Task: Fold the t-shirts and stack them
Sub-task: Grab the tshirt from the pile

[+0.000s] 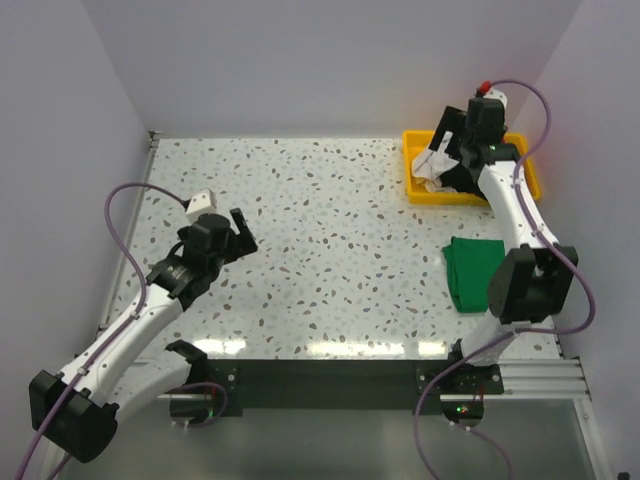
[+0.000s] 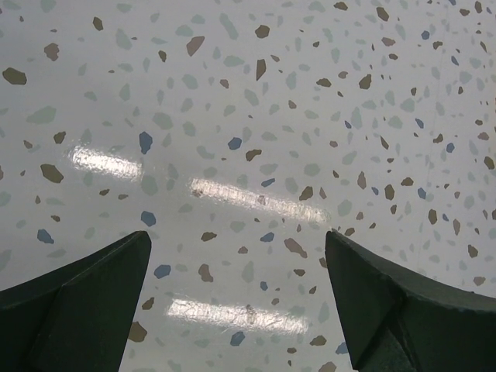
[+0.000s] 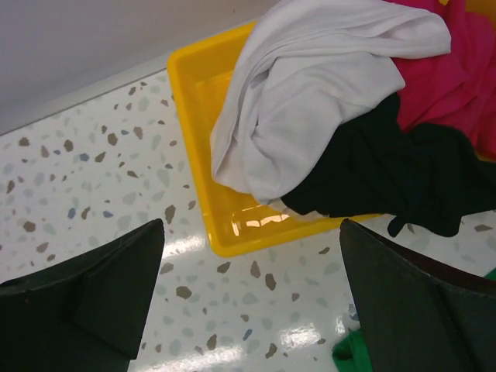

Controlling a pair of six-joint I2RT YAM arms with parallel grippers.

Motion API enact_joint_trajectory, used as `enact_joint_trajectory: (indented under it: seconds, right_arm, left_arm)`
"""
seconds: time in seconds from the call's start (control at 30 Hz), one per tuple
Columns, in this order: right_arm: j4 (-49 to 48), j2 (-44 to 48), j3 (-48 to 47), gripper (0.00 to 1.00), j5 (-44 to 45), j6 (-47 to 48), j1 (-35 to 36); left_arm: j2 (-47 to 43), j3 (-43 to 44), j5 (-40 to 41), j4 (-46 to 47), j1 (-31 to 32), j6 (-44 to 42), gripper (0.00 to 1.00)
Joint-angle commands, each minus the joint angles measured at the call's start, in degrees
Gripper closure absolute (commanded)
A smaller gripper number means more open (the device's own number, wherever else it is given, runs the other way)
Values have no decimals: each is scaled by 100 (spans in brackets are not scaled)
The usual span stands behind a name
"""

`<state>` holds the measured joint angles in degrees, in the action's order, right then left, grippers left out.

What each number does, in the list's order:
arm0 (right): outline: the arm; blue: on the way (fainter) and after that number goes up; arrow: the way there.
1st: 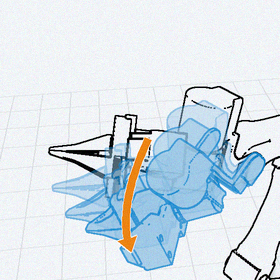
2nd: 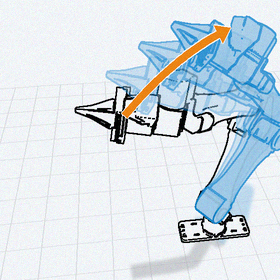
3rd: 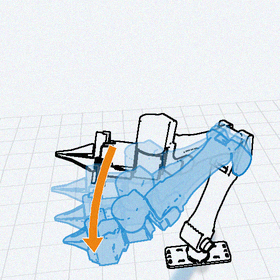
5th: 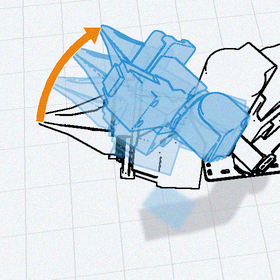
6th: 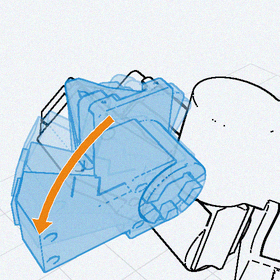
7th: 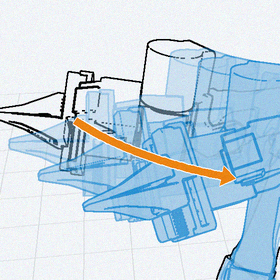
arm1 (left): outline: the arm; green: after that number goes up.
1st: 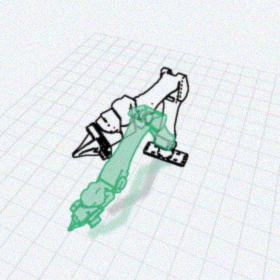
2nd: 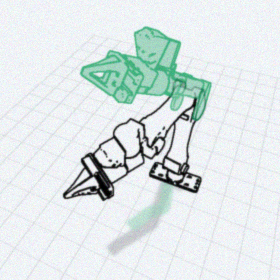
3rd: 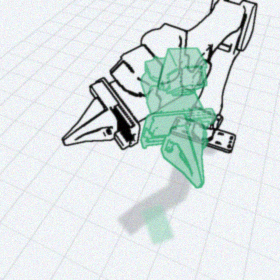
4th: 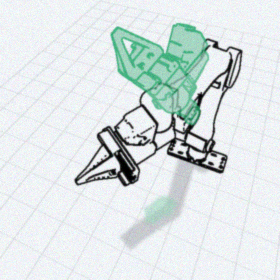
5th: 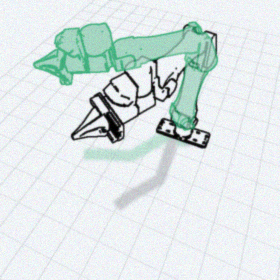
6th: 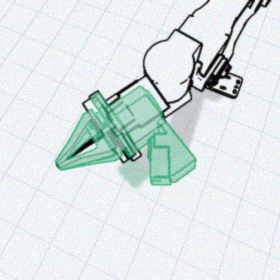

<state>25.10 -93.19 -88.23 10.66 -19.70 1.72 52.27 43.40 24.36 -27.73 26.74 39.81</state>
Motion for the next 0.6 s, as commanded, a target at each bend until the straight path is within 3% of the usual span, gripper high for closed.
enact_joint_trajectory:
  seconds: [0.0, 0.17, 0.37, 0.47, 0.57]
  right_arm:
    - [880, -839, -1367, 1, 673, 765, 48]
    - [1110, -2305, -2680, 1, 1193, 1327, 39]
    - [1427, -3757, -4464, 9, 1422, 1513, 39]
    - [1375, -4022, -4756, 36, 1413, 1618, 48]
    - [1410, -4059, -4635, 35, 1562, 1628, 39]
  left_arm:
    - [72, -16, 16, 320, -11, -61, 0]
    - [213, 20, 7, 268, -11, -17, 0]
    - [108, 46, 174, 92, -11, 35, 0]
    - [38, 72, 253, 22, -11, 36, 0]
    - [-6, 81, 306, 4, -11, 27, 0]
